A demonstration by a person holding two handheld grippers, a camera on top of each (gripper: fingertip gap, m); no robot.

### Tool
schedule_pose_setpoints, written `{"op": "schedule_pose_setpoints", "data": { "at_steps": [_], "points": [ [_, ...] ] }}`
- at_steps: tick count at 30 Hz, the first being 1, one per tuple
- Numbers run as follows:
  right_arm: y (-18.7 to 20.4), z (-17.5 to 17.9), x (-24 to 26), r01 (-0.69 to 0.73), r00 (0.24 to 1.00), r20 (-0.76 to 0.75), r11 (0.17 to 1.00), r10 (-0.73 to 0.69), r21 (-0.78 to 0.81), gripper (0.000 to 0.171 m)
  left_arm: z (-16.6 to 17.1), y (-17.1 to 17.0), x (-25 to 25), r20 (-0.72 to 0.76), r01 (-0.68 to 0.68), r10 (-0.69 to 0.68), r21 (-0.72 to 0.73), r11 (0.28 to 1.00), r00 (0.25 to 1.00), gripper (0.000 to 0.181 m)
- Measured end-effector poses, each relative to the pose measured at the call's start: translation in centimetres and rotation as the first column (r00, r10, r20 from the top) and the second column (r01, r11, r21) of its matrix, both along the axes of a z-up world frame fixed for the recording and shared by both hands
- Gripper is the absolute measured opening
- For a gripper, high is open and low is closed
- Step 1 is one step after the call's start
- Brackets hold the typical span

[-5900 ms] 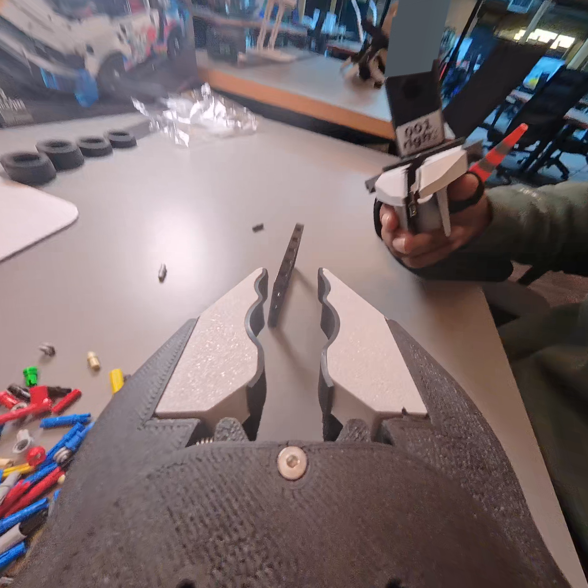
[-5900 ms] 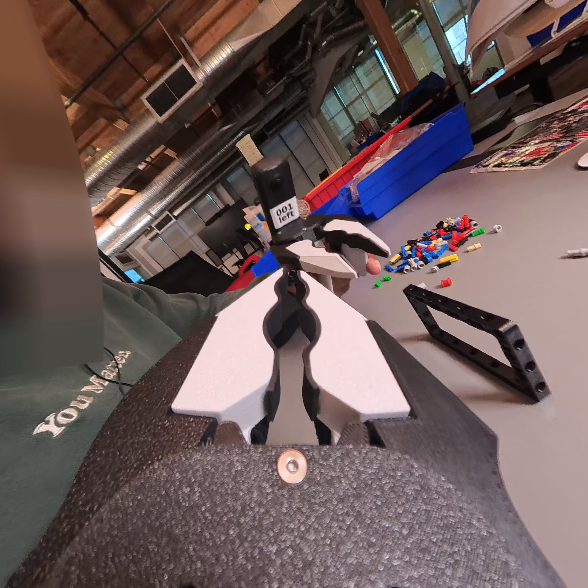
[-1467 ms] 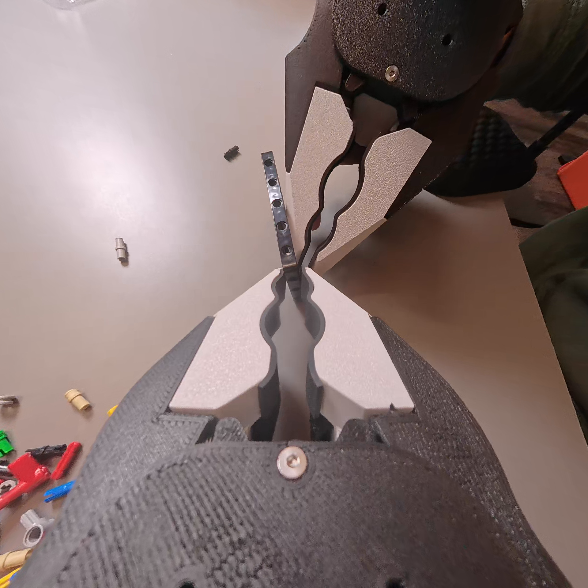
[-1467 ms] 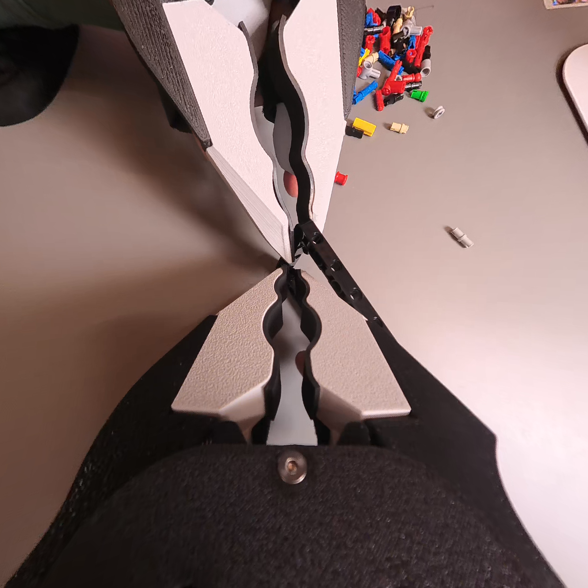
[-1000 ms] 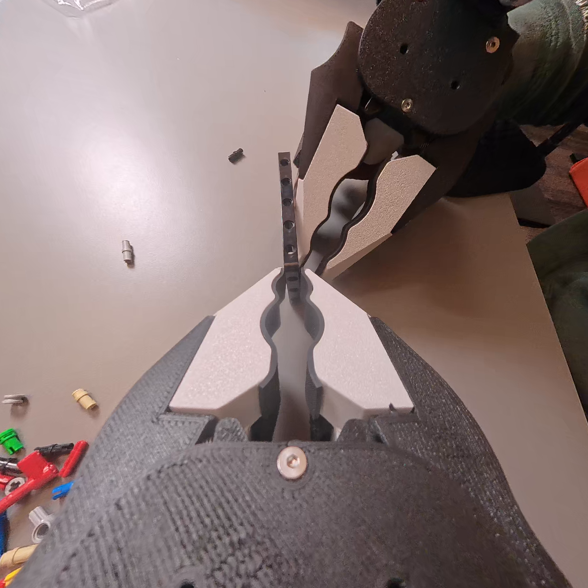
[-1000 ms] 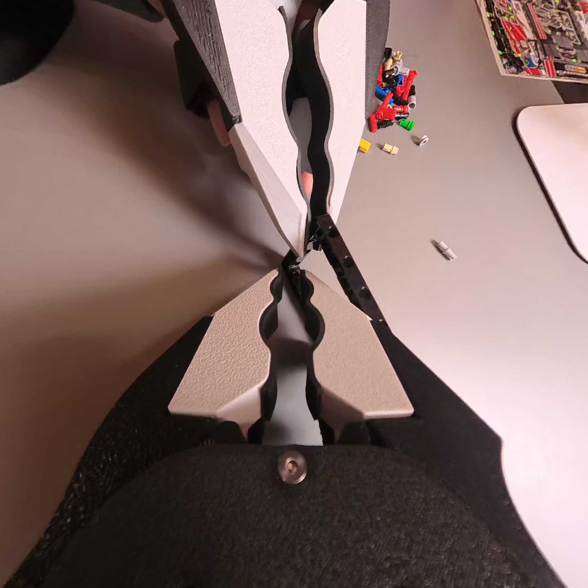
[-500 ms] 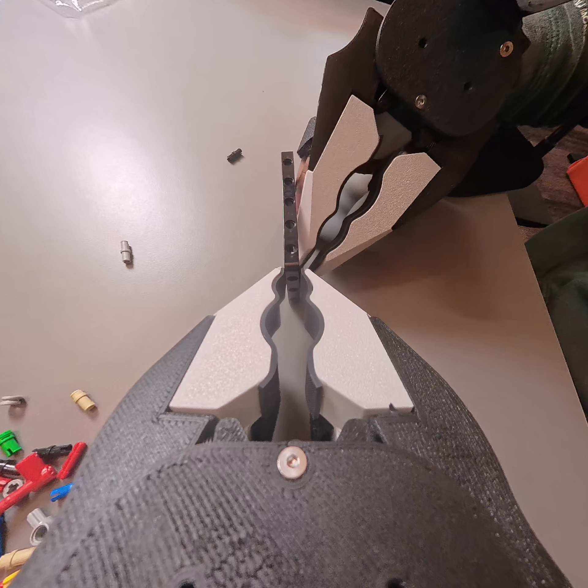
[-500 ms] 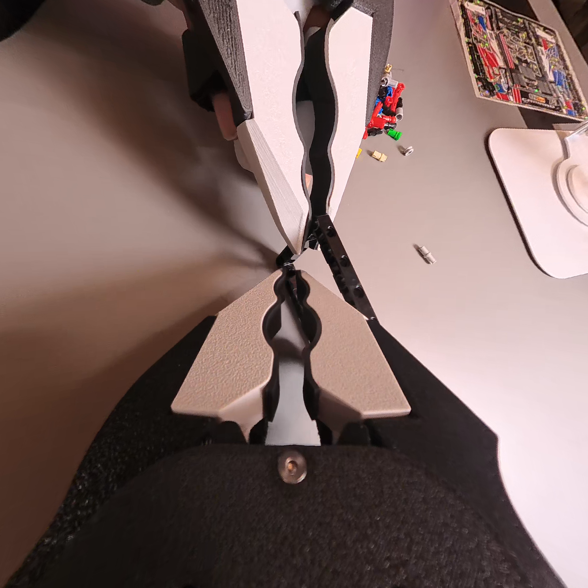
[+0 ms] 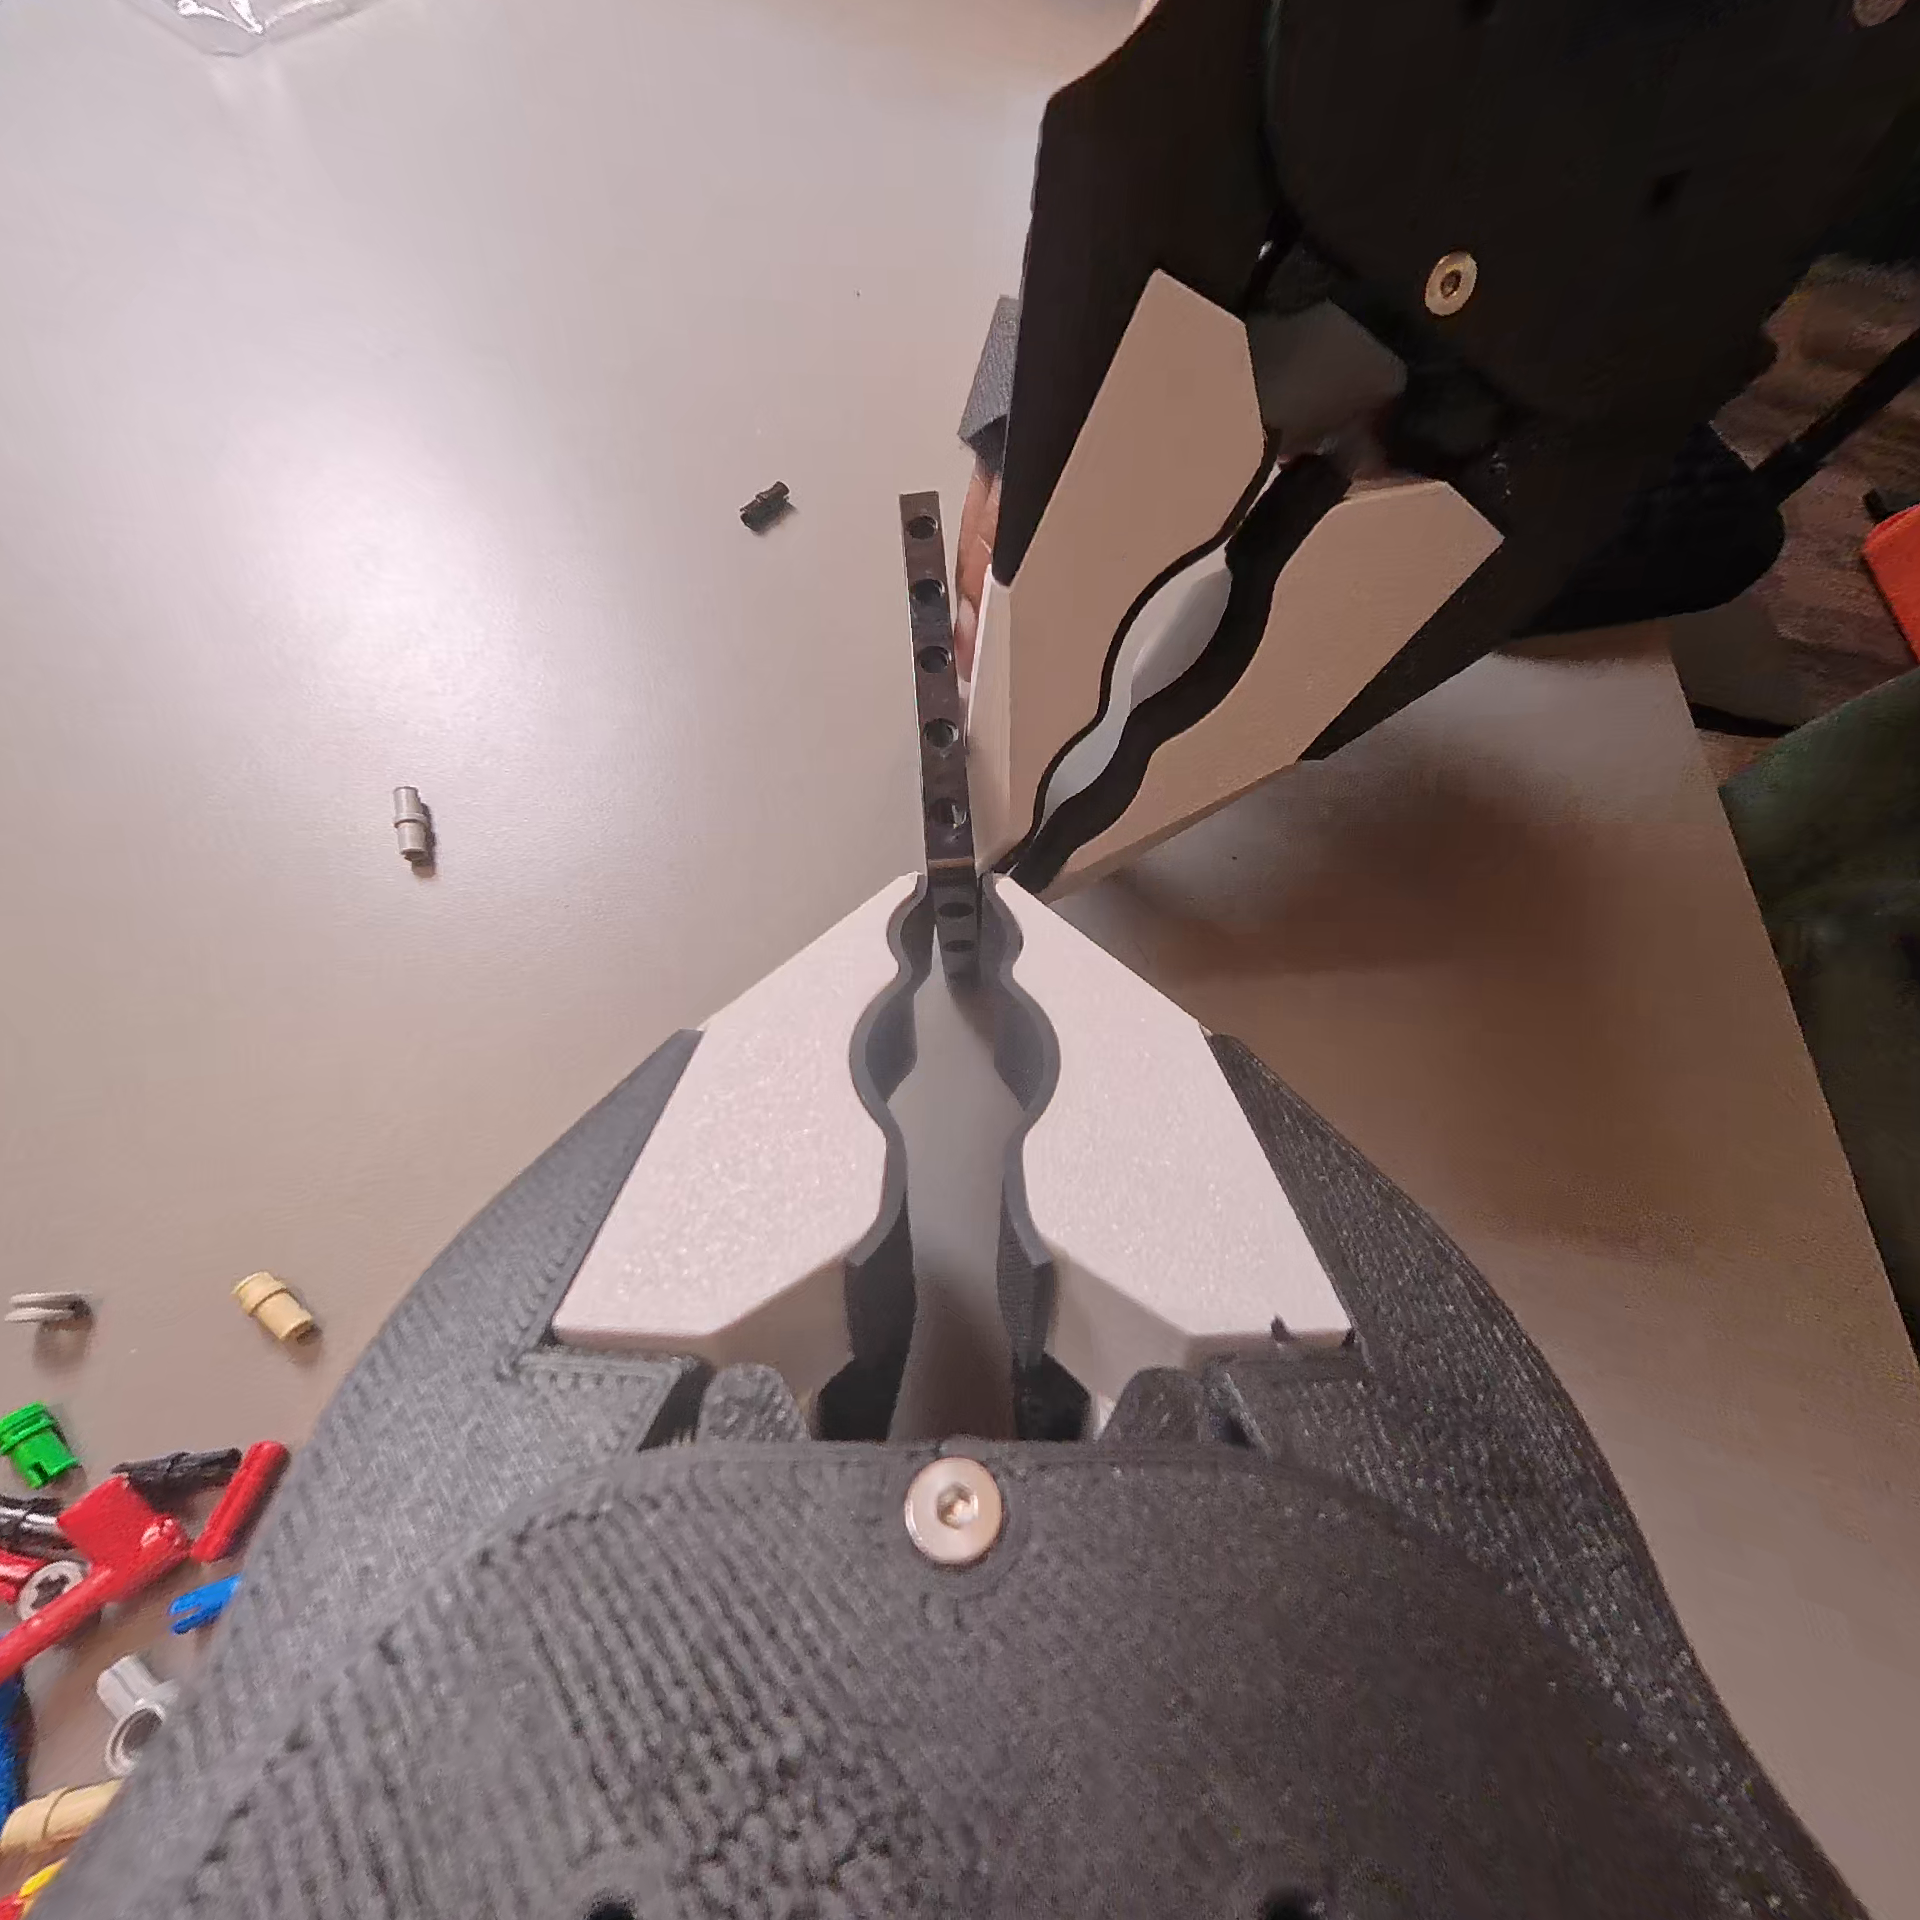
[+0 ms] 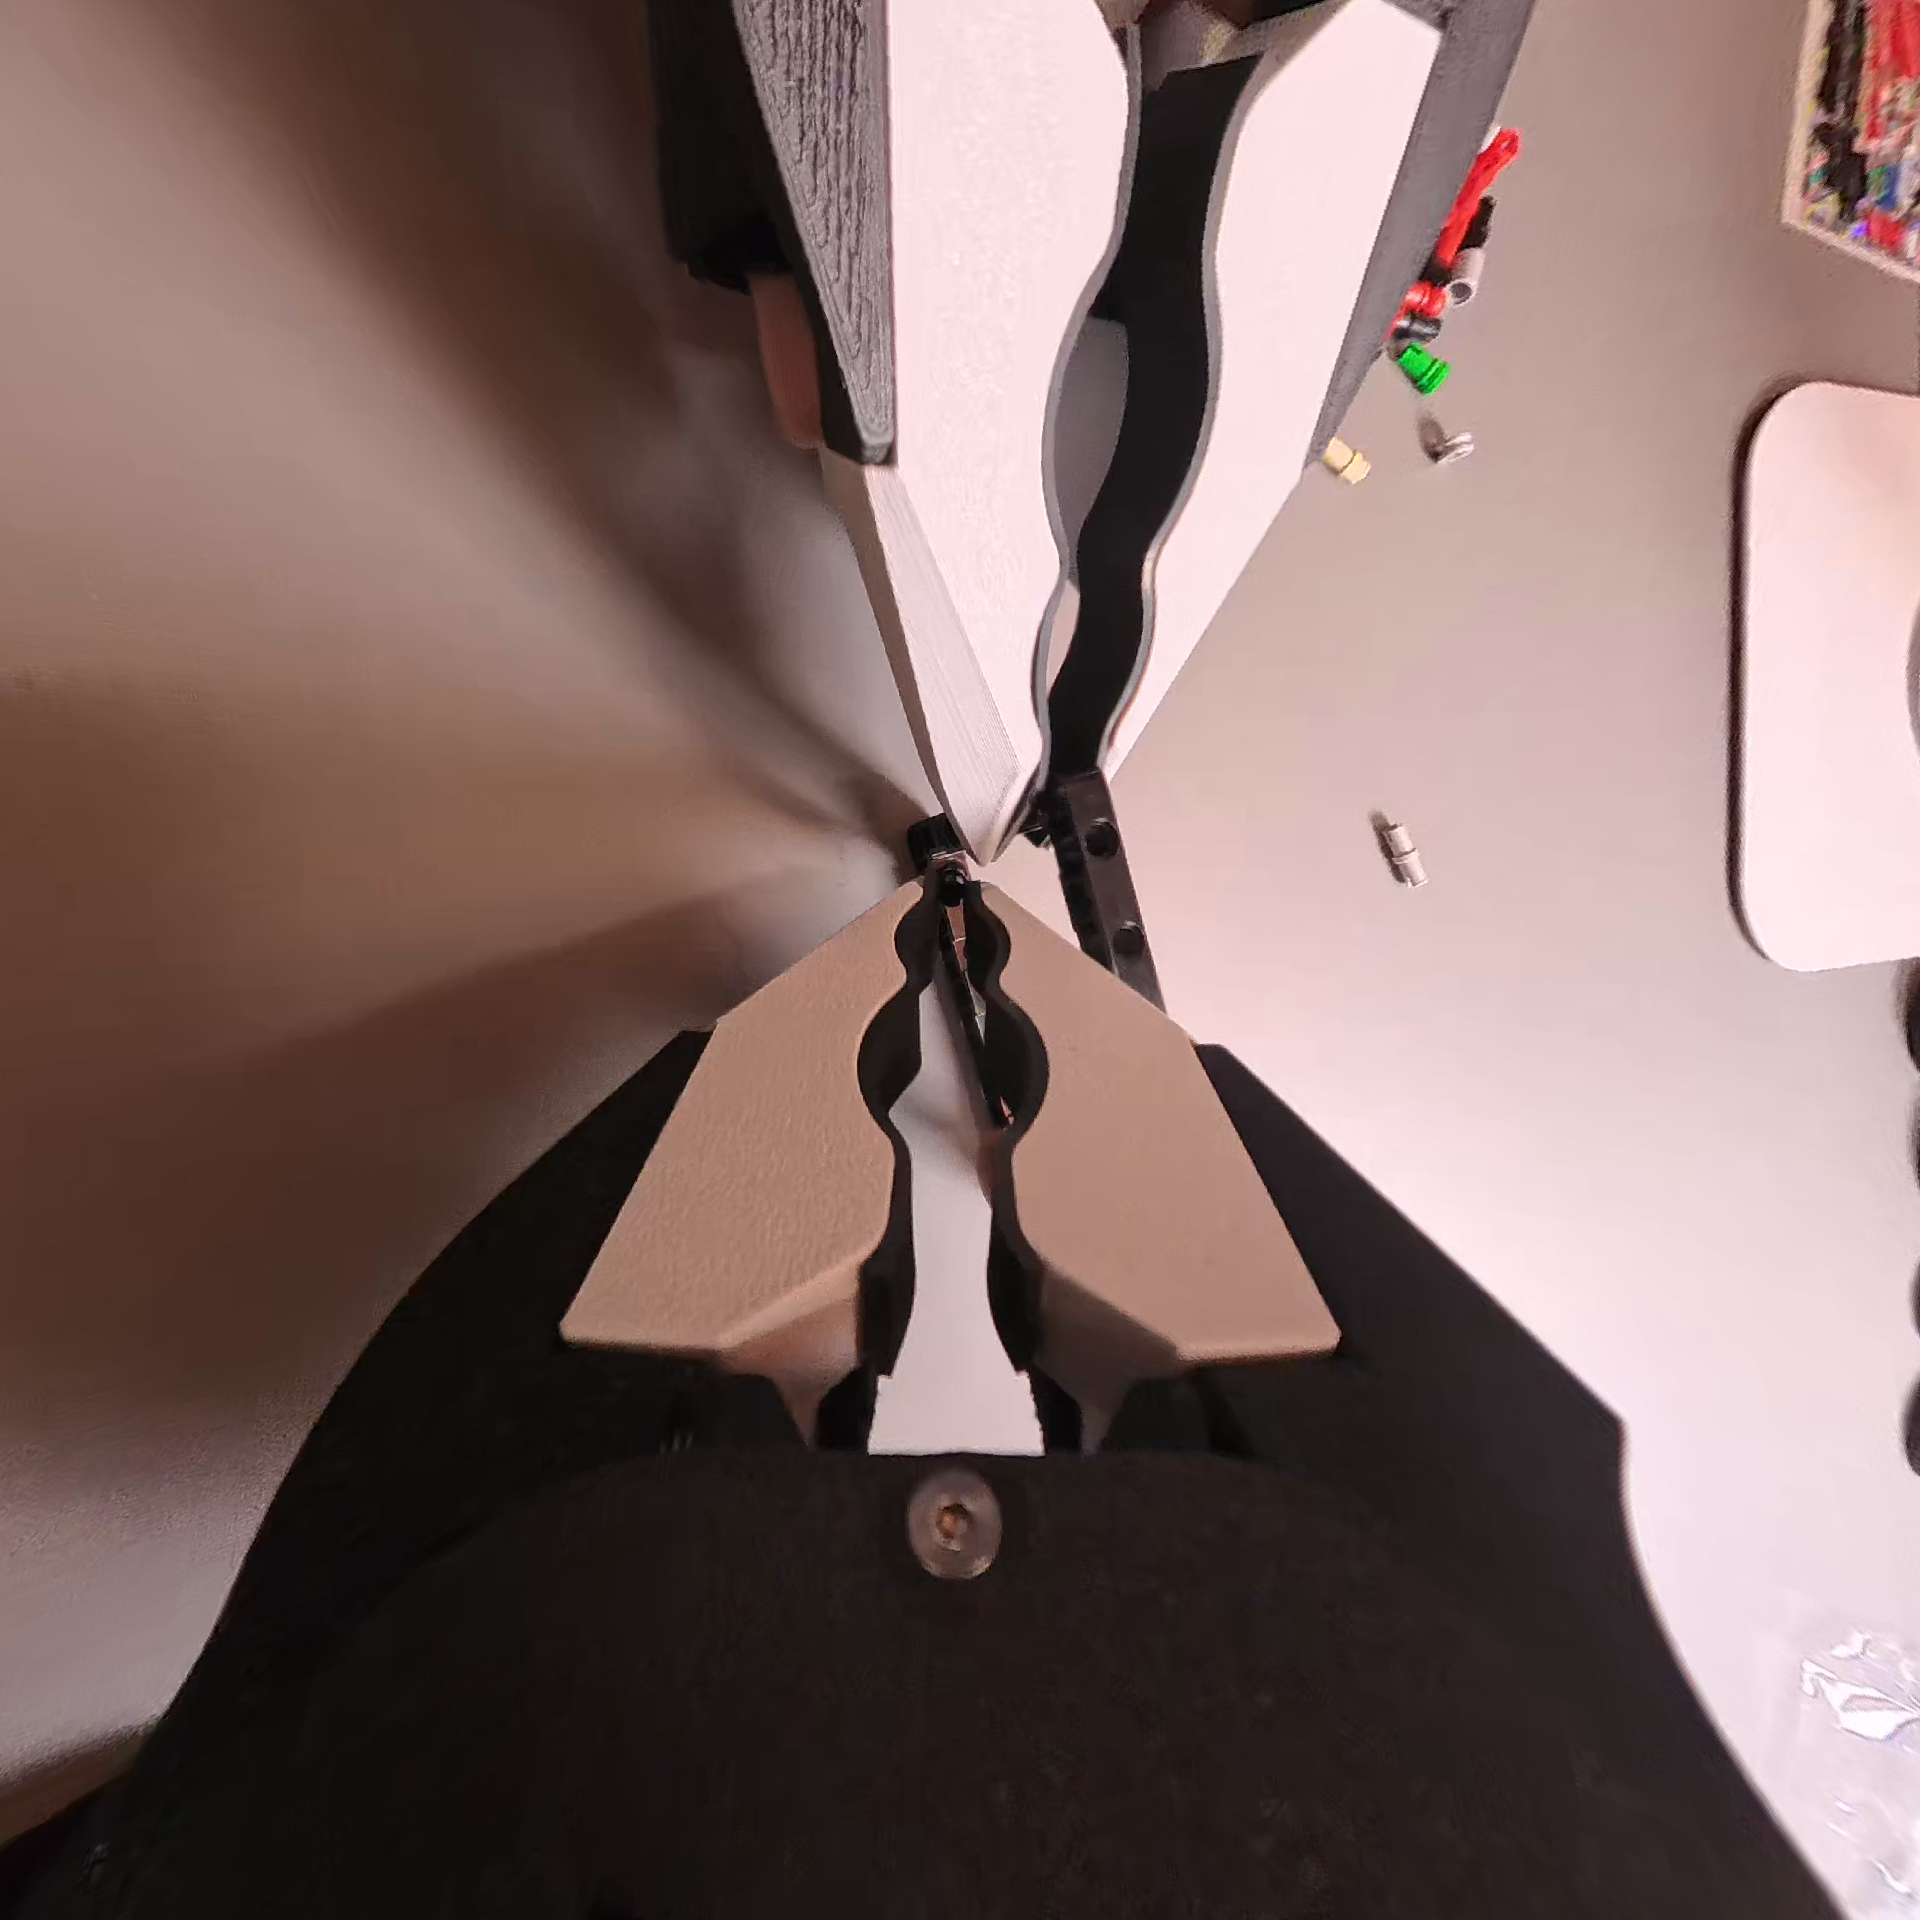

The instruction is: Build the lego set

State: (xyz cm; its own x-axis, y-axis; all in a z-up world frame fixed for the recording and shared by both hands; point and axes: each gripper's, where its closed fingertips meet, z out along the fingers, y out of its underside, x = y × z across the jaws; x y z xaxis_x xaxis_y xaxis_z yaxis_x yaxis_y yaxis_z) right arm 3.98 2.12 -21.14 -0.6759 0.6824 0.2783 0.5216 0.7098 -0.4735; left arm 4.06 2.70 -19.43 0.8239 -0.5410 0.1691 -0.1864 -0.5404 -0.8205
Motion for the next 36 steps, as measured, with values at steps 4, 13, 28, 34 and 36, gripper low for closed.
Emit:
{"op": "schedule_pose_setpoints", "data": {
  "at_steps": [4, 13, 28, 34, 36],
  "points": [
    [-0.1, -0.1, 0.1, -0.035, 0.998, 0.061, 0.996, 0.029, 0.084, 0.001, 0.0, 0.0, 0.1, 0.009, -0.001, 0.001, -0.003, 1.0, 1.0, 0.006],
    [0.0, -0.1, 0.0, -0.031, 0.999, 0.033, 0.993, 0.028, 0.113, 0.002, 0.0, 0.0, 0.1, 0.019, -0.005, 0.005, -0.002, 1.0, 1.0, 0.006],
    [0.1, 0.2, 0.7, -0.05, 0.997, -0.048, 0.994, 0.054, 0.096, 0.001, -1.6, -0.5, 0.3, -0.071, 0.022, -0.022, -0.01, 1.0, 0.997, 0.018],
    [0.1, 0.2, 1.2, -0.028, 0.994, -0.101, 0.998, 0.032, 0.048, 0.001, -1.7, -0.1, 0.8, -0.062, 0.011, -0.011, -0.002, 1.0, 0.998, 0.016],
    [0.2, 0.2, 1.2, -0.02, 0.992, -0.126, 0.999, 0.024, 0.04, 0.001, -1.6, 0.1, 1.0, -0.105, 0.021, -0.018, 0.029, 0.999, 0.994, 0.012]
  ]
}}
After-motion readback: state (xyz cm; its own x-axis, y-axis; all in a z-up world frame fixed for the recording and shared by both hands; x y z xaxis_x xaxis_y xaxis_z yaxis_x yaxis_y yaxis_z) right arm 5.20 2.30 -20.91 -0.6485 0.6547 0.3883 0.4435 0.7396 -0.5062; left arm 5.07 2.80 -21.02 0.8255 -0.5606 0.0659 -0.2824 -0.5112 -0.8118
